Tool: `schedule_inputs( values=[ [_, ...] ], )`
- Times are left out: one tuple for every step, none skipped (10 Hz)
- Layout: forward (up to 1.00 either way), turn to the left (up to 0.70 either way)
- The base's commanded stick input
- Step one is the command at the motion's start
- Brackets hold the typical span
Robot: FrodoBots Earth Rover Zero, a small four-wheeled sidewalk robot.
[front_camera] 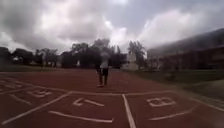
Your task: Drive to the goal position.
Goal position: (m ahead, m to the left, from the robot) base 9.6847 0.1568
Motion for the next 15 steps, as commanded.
schedule_inputs(
  values=[
    [0.70,0.00],
    [0.70,0.00],
    [0.70,0.00],
    [0.70,0.00],
    [0.70,0.00],
    [0.70,0.00],
    [0.70,0.00],
    [0.70,0.00],
    [0.70,0.00],
    [0.70,0.00],
    [0.70,0.00],
    [0.70,0.00],
    [0.70,-0.35],
    [0.70,-0.35],
    [0.70,-0.35]
  ],
)
